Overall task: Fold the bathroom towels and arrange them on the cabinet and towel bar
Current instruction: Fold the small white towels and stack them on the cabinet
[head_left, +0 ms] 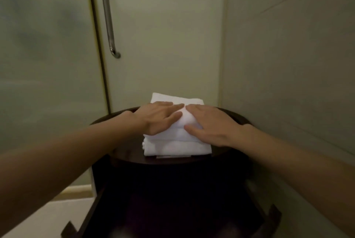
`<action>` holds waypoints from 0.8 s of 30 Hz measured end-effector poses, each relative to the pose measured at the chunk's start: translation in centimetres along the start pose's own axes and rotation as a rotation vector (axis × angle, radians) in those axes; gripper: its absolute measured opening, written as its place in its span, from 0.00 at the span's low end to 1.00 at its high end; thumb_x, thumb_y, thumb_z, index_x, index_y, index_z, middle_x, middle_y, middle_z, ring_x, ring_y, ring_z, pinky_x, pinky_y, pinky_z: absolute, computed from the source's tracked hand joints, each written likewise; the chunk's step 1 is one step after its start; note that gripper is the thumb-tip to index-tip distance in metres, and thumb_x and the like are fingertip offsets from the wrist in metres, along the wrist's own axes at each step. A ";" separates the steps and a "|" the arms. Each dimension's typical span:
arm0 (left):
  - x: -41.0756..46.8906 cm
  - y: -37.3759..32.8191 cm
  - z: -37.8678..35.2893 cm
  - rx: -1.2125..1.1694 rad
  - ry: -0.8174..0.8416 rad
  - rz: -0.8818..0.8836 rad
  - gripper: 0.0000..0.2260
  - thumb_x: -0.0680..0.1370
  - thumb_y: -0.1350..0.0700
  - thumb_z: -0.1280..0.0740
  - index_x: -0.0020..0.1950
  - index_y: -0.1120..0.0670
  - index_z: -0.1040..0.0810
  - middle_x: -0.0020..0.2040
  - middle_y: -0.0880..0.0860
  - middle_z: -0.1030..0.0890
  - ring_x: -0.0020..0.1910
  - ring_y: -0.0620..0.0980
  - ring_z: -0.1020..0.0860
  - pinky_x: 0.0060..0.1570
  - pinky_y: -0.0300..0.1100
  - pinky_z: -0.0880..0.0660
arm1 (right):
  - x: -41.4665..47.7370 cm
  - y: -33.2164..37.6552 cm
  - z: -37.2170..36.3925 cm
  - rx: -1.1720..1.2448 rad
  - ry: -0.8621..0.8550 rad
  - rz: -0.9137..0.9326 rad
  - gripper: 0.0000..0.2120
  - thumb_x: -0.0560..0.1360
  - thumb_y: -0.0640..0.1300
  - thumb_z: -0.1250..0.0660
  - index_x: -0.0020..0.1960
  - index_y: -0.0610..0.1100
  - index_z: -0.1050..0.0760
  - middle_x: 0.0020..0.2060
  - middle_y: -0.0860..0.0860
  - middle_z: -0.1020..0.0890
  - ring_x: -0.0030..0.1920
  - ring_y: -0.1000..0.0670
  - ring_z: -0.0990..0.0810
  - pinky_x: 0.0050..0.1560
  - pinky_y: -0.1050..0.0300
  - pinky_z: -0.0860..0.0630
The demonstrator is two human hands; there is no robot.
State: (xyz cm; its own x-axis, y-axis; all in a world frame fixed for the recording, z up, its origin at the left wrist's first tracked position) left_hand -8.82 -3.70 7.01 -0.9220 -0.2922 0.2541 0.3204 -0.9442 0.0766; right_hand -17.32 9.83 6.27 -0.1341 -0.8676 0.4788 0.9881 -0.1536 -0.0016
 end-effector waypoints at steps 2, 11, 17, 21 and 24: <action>-0.2 -0.1 -0.5 0.031 -0.008 0.002 0.24 0.80 0.37 0.57 0.76 0.39 0.48 0.77 0.51 0.39 0.76 0.50 0.43 0.73 0.48 0.45 | -0.3 0.1 -0.4 -0.004 0.001 0.004 0.31 0.77 0.57 0.41 0.74 0.42 0.39 0.72 0.45 0.32 0.70 0.45 0.34 0.69 0.53 0.39; -1.8 -1.1 0.4 0.141 -0.056 -0.011 0.26 0.80 0.39 0.56 0.77 0.44 0.49 0.77 0.53 0.42 0.75 0.53 0.43 0.72 0.51 0.44 | -1.3 0.9 -0.1 -0.051 0.007 0.011 0.33 0.78 0.58 0.43 0.76 0.42 0.43 0.75 0.43 0.38 0.74 0.45 0.40 0.73 0.53 0.46; -4.3 -2.0 1.6 0.145 -0.143 -0.064 0.29 0.79 0.36 0.55 0.78 0.46 0.50 0.78 0.52 0.43 0.75 0.52 0.43 0.72 0.50 0.45 | -3.9 2.1 1.5 -0.071 -0.028 0.062 0.30 0.77 0.58 0.42 0.75 0.45 0.40 0.74 0.44 0.38 0.74 0.46 0.41 0.73 0.54 0.48; -5.4 -3.2 1.2 0.136 -0.103 -0.074 0.30 0.78 0.35 0.53 0.78 0.45 0.52 0.78 0.52 0.45 0.76 0.53 0.46 0.73 0.51 0.48 | -6.8 3.0 1.8 0.009 0.005 0.099 0.27 0.76 0.57 0.42 0.72 0.47 0.35 0.72 0.45 0.33 0.71 0.47 0.36 0.70 0.56 0.44; -5.5 -3.8 0.6 0.079 -0.035 -0.004 0.31 0.79 0.36 0.49 0.78 0.47 0.52 0.78 0.52 0.47 0.77 0.52 0.49 0.73 0.53 0.53 | -8.9 3.8 1.4 -0.006 0.082 0.140 0.27 0.77 0.60 0.43 0.71 0.48 0.34 0.71 0.46 0.32 0.71 0.48 0.35 0.70 0.54 0.40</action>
State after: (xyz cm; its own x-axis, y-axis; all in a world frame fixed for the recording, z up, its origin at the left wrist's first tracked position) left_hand -4.86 1.53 5.88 -0.9156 -0.2813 0.2873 0.3338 -0.9302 0.1529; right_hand -12.31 17.64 3.18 -0.0012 -0.9165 0.4001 0.9971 -0.0314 -0.0689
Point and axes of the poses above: each hand's wrist, its own x-axis towards the middle knuckle, its own z-axis out of the back of the hand, y = z × x, the point moved 5 cm from there along x, towards the middle knuckle
